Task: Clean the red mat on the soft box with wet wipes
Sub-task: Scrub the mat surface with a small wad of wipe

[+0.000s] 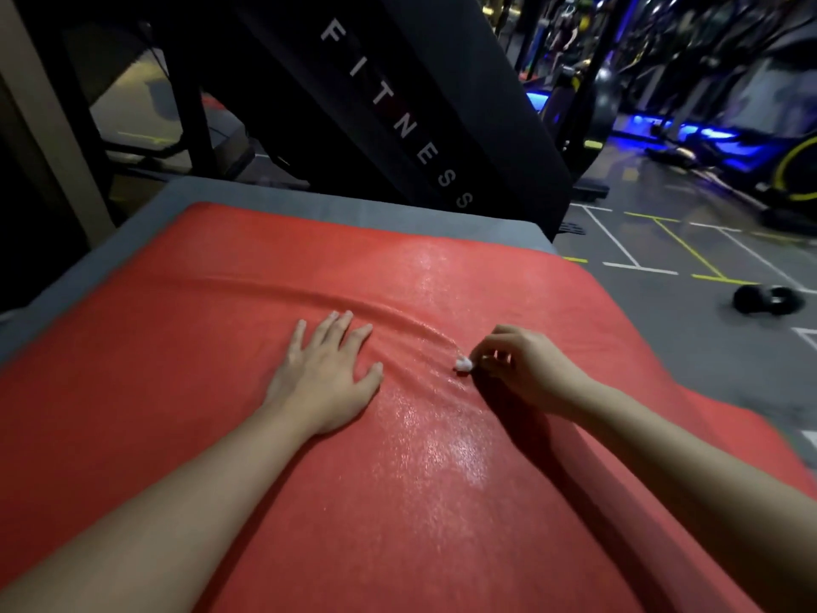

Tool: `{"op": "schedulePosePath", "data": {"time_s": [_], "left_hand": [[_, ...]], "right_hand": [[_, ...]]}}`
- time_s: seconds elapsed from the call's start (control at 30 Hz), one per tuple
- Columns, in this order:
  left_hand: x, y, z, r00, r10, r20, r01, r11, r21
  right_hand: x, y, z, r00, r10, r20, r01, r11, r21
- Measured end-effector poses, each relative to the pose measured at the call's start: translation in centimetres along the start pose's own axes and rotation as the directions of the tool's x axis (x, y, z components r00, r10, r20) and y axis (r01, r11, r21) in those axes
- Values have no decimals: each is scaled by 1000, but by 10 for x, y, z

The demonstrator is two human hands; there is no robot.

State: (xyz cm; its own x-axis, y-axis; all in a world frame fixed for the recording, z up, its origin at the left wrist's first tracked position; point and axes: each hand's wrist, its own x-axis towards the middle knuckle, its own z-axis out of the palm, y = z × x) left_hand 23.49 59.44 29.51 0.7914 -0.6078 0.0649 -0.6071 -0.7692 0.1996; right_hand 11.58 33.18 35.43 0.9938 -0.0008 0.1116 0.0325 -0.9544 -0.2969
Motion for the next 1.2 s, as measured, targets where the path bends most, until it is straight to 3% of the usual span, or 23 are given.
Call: {"op": "schedulePosePath", "data": {"time_s": [0.27,0.57,0.7,0.83,0.93,1.0,1.1,1.2], "left_hand": [[-1,0,-2,1000,-9,-6,9,1000,-15],[-5,3,-5,998,-16,-53,14,999,-29],[-18,9,-15,987,61,-150,-54,997,50],[-41,13,-27,979,122,-164,-109,991,82],[-66,17,-28,980,172,-97,-164,983,82],[-82,15,-25,975,219,-43,-213,972,103],[-101,8,-23,973,232,7,-232,967,102],[-113,4,-25,977,214,15,-214,974,70]], "right_hand": [[0,-10,10,970,200,-141,-200,980,14],[-80,-52,-6,974,211,80,-212,977,-1],[-67,-50,4,971,211,-108,-210,977,28],[-62,-48,12,969,195,-152,-194,981,17],[-77,-62,2,979,189,-70,-191,981,-31],[-94,-77,-7,977,195,83,-189,979,-75],[-124,-99,-13,943,194,269,-202,979,1],[-136,-105,-2,978,153,140,-153,988,-11]]}}
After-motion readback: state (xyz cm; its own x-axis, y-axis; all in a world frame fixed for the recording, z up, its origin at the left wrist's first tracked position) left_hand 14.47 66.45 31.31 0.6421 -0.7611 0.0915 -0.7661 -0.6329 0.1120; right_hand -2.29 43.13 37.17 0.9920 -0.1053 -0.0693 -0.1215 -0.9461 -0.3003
